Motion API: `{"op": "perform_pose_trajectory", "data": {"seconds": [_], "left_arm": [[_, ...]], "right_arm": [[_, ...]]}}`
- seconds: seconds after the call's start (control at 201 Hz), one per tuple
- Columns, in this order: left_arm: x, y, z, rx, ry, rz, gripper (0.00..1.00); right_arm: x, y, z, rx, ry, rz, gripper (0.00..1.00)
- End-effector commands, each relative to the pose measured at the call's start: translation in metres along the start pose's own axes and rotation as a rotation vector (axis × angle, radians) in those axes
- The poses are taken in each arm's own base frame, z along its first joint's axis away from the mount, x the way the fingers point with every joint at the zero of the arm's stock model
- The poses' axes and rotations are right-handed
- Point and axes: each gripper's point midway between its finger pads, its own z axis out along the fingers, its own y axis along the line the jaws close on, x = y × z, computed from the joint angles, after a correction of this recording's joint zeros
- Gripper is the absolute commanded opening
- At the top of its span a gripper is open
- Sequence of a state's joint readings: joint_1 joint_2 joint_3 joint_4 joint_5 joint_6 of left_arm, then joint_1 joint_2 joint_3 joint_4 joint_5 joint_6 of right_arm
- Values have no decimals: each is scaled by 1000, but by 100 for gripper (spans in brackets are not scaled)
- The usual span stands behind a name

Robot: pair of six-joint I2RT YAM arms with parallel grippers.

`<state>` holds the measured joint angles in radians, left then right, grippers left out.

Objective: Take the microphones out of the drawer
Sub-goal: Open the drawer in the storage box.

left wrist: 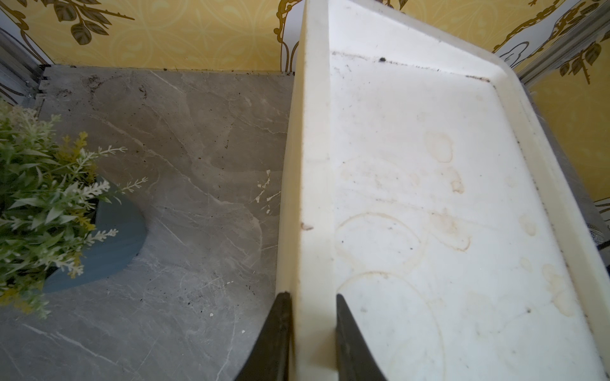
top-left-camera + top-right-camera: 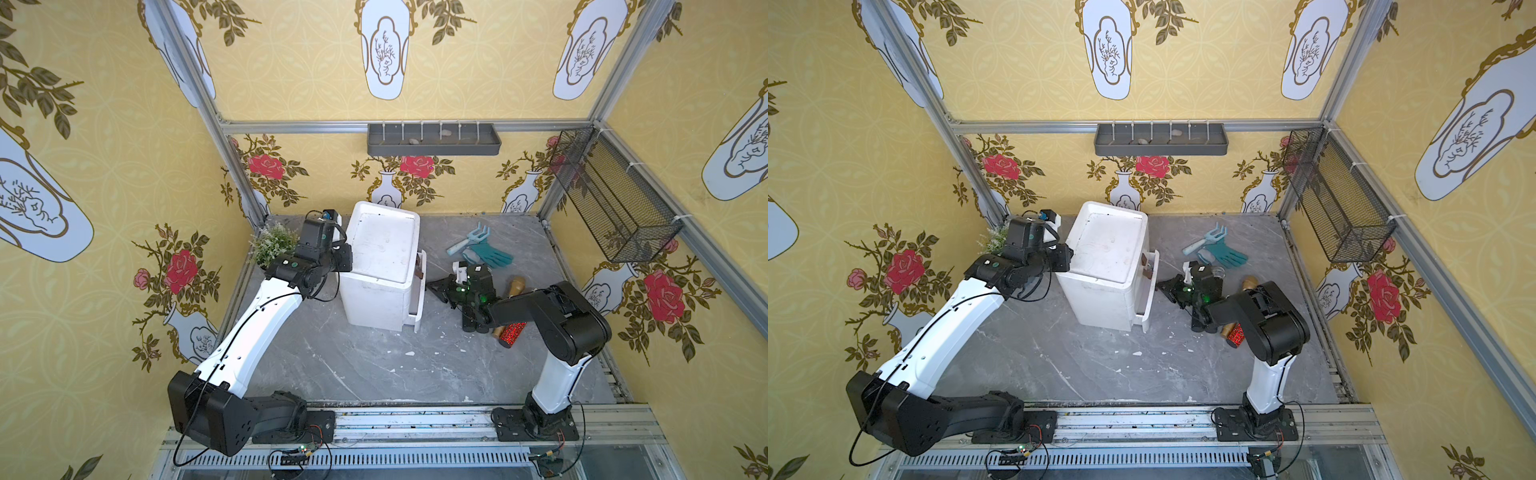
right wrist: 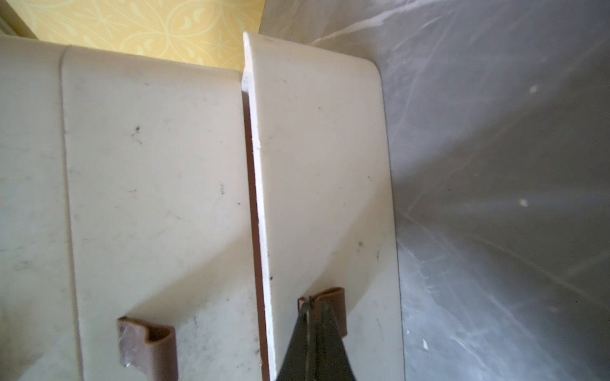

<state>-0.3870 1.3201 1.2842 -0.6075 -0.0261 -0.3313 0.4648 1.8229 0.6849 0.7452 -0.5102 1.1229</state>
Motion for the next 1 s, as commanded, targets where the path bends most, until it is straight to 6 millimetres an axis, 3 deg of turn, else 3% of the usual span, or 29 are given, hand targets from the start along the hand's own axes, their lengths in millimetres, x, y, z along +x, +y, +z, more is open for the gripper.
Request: {"op": "perform_pose_trajectory", "data": {"seconds": [0.0,0.284,0.991], "left_arm": [[31,-9,7,55,127,-6,0],[28,-9,6,55,122,-7,0],[30,-8,6,53,121,-13,0]], "right_arm": [[-6,-34,-9,165,-46,22,0],[-19,-47,-31,254,-98,36,0],[-30,-75,-73,443,-172,51,0]]}}
